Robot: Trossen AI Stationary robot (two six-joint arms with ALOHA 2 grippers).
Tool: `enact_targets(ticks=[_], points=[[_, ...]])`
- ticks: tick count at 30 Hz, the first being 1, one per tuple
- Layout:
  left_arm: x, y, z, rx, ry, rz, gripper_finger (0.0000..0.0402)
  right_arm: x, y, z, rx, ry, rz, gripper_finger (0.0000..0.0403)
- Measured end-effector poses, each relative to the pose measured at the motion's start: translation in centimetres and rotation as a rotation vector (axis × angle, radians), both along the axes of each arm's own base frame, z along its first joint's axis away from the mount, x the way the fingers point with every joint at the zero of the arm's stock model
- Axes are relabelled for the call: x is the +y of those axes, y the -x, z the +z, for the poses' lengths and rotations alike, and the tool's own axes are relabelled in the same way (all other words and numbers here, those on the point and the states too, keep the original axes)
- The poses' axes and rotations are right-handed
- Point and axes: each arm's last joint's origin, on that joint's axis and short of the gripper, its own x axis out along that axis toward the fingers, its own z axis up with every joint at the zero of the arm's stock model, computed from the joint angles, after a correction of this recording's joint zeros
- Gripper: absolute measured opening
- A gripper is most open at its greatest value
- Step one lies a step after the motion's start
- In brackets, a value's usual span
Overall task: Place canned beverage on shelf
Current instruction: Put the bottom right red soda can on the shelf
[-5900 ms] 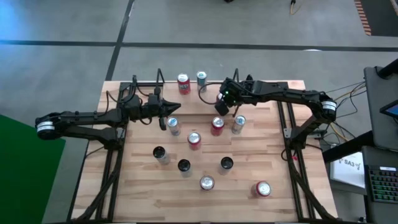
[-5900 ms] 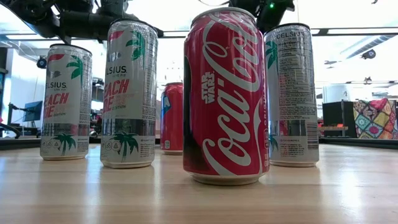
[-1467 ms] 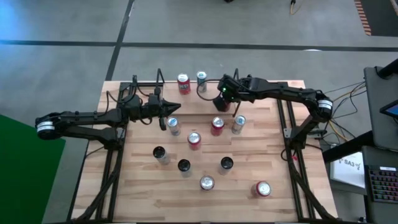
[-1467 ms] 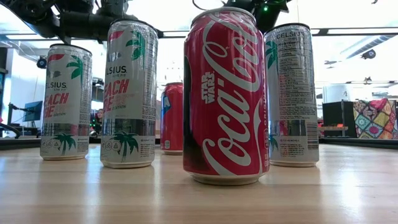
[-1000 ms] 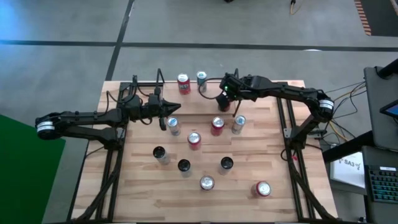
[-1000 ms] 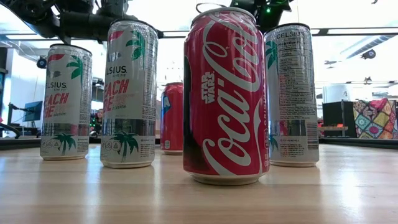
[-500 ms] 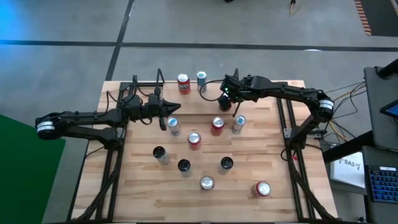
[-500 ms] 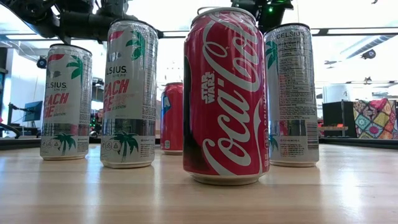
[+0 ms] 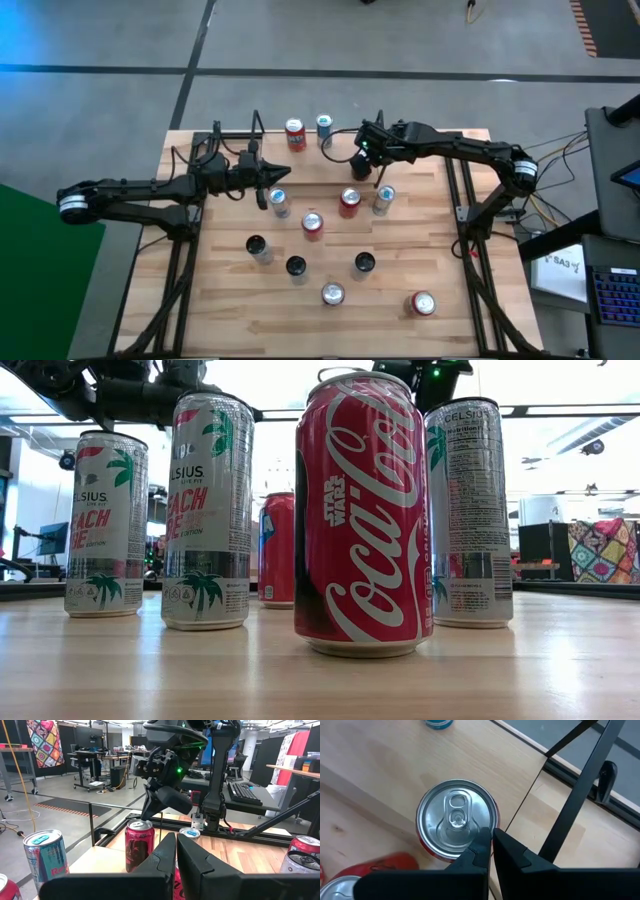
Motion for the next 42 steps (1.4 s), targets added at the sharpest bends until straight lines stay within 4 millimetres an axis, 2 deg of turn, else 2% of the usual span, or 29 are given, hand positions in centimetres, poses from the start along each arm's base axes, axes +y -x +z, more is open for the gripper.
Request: enact_targets(ticks=[5, 13, 28, 42], points=[[0.0, 0.0, 0.0, 0.000, 0.000, 0.000, 0.0000, 0.1, 0.2, 0.6, -0.012, 0.004, 0.004, 0.0009], [0.0, 0.0, 0.0, 0.000, 0.000, 0.000, 0.0000, -0.2, -0.6, 1.5, -0.076, 0.063, 0.062, 0.0009], [0.0, 0.0, 0.0, 0.000, 0.000, 0.000, 0.0000, -0.9, -2.4, -0.2, -0.062, 0.090, 0.111, 0.0009], [0.0, 0.0, 0.0, -0.001, -0.001, 0.000, 0.0000, -1.4, -2.4, -0.5, -0.065, 0.106, 0.019, 0.0009]])
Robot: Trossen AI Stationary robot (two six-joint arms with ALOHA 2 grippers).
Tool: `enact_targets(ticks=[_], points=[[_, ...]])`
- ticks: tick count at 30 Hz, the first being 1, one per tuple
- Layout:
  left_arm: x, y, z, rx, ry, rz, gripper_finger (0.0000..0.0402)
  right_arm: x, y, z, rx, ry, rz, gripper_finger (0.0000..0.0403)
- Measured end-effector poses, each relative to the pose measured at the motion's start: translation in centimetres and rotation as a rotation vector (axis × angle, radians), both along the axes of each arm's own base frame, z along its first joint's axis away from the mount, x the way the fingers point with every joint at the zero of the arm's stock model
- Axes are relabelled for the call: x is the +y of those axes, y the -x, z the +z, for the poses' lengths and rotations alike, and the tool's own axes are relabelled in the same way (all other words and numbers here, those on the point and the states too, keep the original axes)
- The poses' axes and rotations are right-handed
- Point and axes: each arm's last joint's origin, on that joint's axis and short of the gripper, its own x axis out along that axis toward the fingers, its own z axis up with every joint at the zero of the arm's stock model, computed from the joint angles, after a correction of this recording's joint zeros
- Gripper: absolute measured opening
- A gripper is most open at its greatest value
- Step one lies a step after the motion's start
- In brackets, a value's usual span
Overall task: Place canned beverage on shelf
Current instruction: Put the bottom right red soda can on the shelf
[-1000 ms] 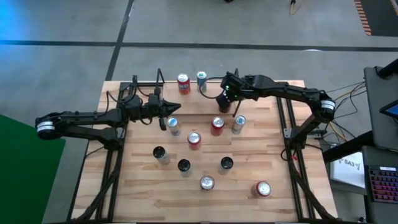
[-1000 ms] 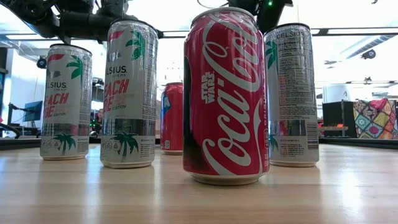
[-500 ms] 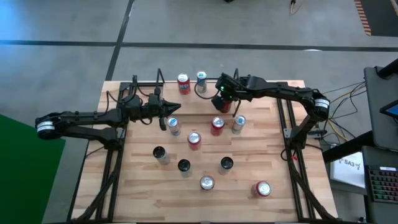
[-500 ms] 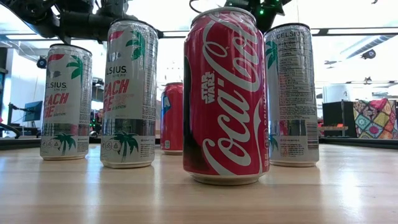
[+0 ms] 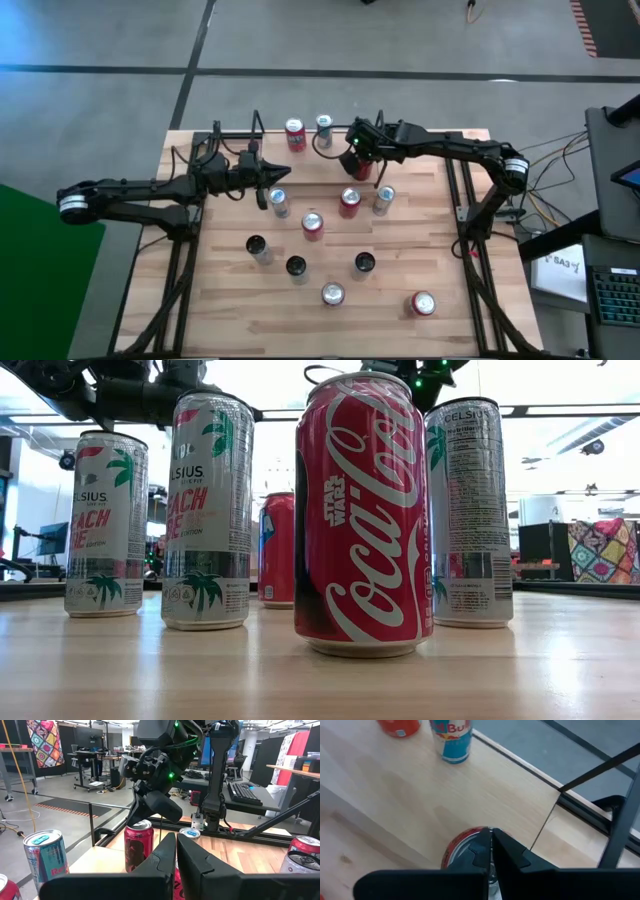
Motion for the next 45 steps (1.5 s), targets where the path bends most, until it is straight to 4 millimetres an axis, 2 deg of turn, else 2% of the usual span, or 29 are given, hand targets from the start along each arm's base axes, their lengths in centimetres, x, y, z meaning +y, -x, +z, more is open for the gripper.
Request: enact_targets(ticks=[11, 20, 29, 45], points=[[0.0, 0.0, 0.0, 0.001, 0.000, 0.000, 0.0000, 0.0, 0.1, 0.2, -0.008, 0.004, -0.007, 0.0009], [0.0, 0.0, 0.0, 0.001, 0.000, 0.000, 0.0000, 0.3, 0.7, 1.7, 0.035, -0.008, 0.015, 0.0009], [0.0, 0.0, 0.0, 0.003, 0.001, 0.000, 0.0000, 1.0, 1.5, 1.5, 0.121, -0.059, -0.003, 0.0009], [0.0, 0.0, 0.0, 0.005, 0.001, 0.000, 0.0000, 1.9, 1.2, 1.4, 0.117, -0.057, 0.004, 0.0009]])
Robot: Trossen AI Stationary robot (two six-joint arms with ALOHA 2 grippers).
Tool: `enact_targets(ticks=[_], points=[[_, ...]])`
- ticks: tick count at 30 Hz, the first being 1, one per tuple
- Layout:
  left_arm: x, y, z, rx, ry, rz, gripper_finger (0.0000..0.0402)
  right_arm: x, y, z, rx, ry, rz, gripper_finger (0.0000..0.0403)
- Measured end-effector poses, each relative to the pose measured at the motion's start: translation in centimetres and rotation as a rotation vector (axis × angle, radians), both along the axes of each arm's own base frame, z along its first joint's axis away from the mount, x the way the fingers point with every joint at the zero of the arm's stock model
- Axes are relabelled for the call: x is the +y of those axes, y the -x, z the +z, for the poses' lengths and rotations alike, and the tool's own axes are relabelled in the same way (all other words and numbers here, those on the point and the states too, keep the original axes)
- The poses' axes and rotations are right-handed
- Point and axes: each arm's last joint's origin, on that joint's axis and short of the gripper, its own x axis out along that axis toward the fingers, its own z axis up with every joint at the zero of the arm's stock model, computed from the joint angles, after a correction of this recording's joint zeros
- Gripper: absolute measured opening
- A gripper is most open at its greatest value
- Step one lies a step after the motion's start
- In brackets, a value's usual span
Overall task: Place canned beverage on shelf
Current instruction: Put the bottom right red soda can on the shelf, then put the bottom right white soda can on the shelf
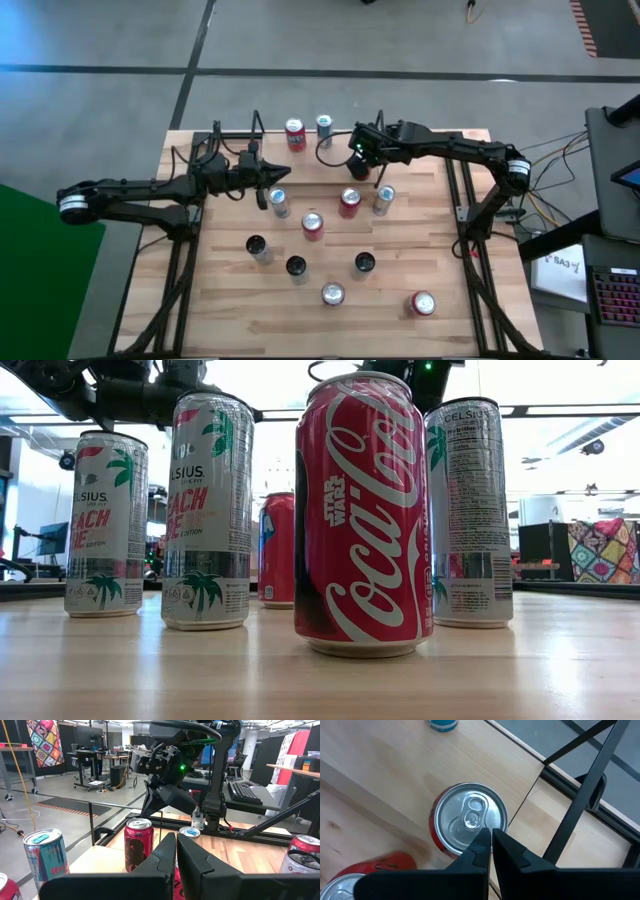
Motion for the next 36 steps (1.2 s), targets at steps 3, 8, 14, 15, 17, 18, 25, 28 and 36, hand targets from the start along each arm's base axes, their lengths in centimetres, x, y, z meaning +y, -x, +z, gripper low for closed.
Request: enact_targets(ticks=[3, 8, 14, 15, 17, 18, 25, 28, 36], points=[[0.0, 0.0, 0.0, 0.001, 0.000, 0.000, 0.0000, 0.0, 0.0, -0.2, 0.006, -0.003, -0.004, 0.0009], [0.0, 0.0, 0.0, 0.000, 0.000, 0.000, 0.0000, 0.0, 0.1, -0.6, 0.019, 0.009, -0.020, 0.0009], [0.0, 0.0, 0.0, 0.001, 0.000, 0.000, 0.0000, 0.0, 0.2, -0.8, 0.017, 0.008, -0.048, 0.0009], [0.0, 0.0, 0.0, 0.000, 0.000, 0.000, 0.0000, 0.0, 0.2, -0.8, 0.017, 0.008, -0.048, 0.0009], [0.0, 0.0, 0.0, 0.001, 0.000, 0.000, 0.0000, 0.0, 0.2, -0.8, 0.017, 0.004, -0.050, 0.0009], [0.0, 0.0, 0.0, 0.001, 0.000, 0.000, 0.0000, 0.0, 0.2, -0.8, 0.015, 0.002, -0.052, 0.0009], [0.0, 0.0, 0.0, 0.001, 0.000, 0.000, 0.0000, 0.0, 0.2, -0.8, 0.016, 0.003, -0.052, 0.0009], [0.0, 0.0, 0.0, 0.001, 0.000, 0.000, 0.0000, 0.0, 0.2, -0.6, 0.014, 0.005, -0.046, 0.0009], [0.0, 0.0, 0.0, -0.001, 0.004, 0.000, 0.0000, 0.2, 0.3, 0.6, -0.001, 0.048, -0.017, 0.0009]])
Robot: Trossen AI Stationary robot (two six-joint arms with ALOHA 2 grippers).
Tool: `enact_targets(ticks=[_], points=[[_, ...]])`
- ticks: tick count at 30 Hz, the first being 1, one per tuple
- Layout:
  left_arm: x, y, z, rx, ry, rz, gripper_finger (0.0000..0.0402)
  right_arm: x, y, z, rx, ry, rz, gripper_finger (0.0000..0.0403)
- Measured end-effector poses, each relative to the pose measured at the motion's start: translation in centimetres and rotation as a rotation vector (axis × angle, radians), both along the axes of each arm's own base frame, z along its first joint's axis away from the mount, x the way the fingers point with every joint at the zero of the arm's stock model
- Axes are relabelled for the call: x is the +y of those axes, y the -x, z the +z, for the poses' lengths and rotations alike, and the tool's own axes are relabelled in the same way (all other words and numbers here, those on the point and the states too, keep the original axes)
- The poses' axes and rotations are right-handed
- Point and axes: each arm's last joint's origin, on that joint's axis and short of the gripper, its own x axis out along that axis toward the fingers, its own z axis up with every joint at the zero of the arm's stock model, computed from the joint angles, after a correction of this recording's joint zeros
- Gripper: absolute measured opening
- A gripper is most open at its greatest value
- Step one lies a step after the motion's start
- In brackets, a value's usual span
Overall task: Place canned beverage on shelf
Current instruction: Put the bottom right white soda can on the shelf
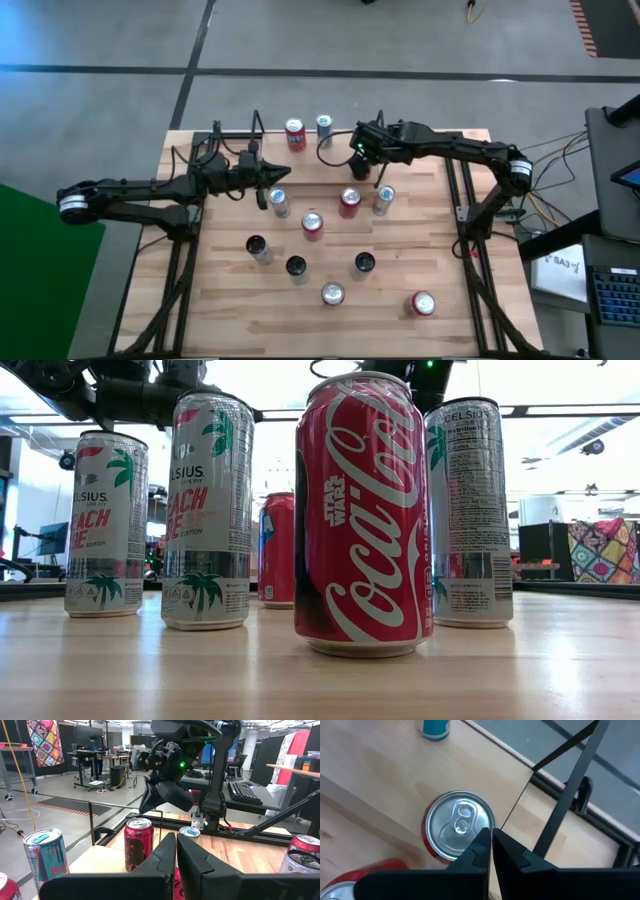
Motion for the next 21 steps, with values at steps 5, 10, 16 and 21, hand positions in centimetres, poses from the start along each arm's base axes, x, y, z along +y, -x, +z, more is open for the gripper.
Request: enact_targets(ticks=[5, 10, 16, 21], points=[[0.0, 0.0, 0.1, -0.011, 0.016, -0.001, 0.0000, 1.1, 0.1, 0.7, -0.016, 0.011, 0.042, 0.0009], [-0.2, -0.2, 0.8, -0.035, 0.027, -0.054, 0.0000, 3.0, 0.1, 1.6, -0.036, 0.046, 0.091, 0.0009], [-0.8, -0.6, 2.5, -0.074, 0.017, -0.128, 0.0000, 5.9, 0.4, 2.9, -0.075, 0.075, 0.189, 0.0009], [-1.7, -1.1, 4.3, -0.058, 0.033, -0.234, 0.0000, 8.9, 0.4, 3.8, -0.111, 0.094, 0.296, 0.0009]])
